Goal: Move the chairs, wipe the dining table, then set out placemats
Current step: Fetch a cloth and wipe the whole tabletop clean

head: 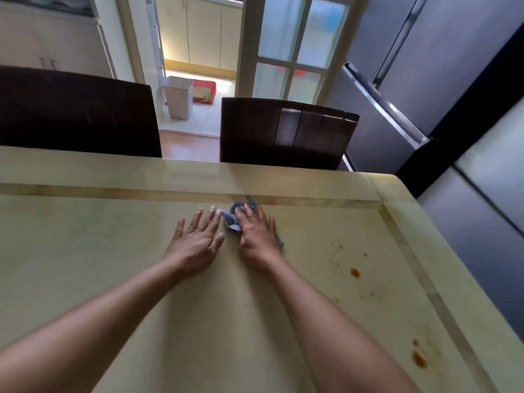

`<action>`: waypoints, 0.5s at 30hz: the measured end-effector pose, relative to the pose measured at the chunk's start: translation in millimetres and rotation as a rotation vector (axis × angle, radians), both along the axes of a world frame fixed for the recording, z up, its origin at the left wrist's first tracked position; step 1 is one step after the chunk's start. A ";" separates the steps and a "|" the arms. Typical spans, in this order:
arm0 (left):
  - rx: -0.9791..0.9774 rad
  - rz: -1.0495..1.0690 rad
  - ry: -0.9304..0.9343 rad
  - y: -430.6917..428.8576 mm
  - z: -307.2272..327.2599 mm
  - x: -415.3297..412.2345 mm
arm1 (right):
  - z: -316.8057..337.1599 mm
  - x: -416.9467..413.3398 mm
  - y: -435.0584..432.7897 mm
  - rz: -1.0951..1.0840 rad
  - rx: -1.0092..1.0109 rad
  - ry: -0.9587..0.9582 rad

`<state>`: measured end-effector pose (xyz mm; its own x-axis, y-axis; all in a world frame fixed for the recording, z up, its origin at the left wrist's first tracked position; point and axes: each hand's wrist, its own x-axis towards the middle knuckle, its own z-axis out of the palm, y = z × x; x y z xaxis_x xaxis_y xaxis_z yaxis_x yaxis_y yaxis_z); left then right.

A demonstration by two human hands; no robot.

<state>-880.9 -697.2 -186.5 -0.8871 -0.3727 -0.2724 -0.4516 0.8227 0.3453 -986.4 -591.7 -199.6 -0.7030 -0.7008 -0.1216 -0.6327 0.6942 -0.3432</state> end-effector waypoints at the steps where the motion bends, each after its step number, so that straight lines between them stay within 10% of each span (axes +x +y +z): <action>1: 0.022 -0.004 -0.012 11.8 -2.4 -2.4 | 1.8 -1.2 3.6 0.003 0.004 -0.004; 15: 0.074 -0.005 -0.038 21.2 -13.8 1.2 | 4.2 -26.1 98.6 -0.320 0.050 -0.028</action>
